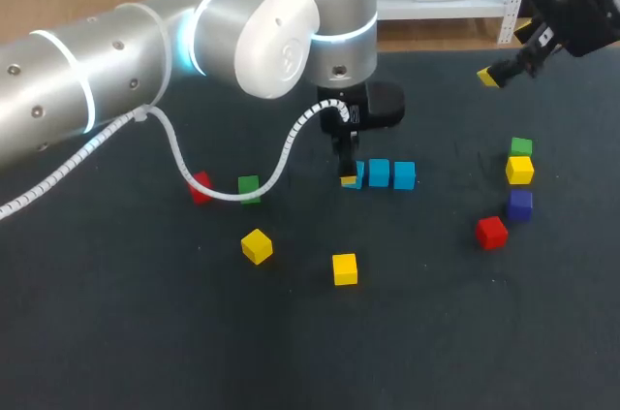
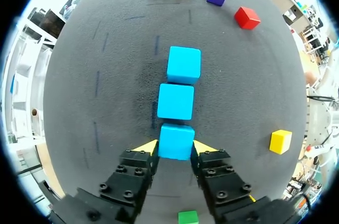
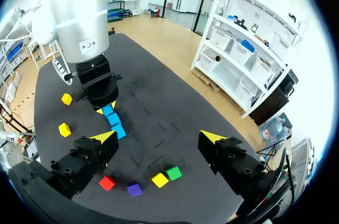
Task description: Place the blue cubes, place green cubes on the blue cubes, place the yellow cubes on the green cubes, then place the red cubes on the yellow cubes, and place purple cube on the red cubes.
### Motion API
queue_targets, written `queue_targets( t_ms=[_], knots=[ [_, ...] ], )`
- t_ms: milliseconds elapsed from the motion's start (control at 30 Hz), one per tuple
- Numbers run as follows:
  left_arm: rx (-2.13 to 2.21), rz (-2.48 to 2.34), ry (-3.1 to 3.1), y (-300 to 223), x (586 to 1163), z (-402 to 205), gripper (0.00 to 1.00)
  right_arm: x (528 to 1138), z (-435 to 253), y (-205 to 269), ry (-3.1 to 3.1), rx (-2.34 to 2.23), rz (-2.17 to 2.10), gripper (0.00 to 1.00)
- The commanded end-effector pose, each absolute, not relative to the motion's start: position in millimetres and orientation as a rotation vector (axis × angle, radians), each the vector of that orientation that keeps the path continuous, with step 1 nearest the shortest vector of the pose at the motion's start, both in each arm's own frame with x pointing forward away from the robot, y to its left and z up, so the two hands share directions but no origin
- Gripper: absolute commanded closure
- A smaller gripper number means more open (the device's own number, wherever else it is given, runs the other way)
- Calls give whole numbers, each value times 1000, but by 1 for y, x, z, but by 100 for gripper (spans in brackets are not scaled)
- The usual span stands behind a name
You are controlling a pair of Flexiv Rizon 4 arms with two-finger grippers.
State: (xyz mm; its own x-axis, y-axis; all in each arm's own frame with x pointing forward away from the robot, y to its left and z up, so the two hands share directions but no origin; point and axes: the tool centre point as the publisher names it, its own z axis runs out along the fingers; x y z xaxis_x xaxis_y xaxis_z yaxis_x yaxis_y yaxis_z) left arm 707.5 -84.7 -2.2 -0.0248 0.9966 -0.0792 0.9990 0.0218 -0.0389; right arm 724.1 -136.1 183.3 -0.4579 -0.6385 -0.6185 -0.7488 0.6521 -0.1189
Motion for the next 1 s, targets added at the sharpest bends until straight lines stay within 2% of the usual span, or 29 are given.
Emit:
queue_targets(
  t_ms=[33, 600, 1000],
  knots=[
    [2172, -140, 2227, -84, 708, -2, 0, 722, 183, -136, 2229, -1064, 213, 0],
    [2137, -161, 2227, -84, 708, 0, 0, 722, 183, -136, 2229, -1064, 213, 0],
    [2050, -146, 2262, -62, 714, 12, 0, 722, 183, -136, 2229, -1064, 213, 0]
  ],
)
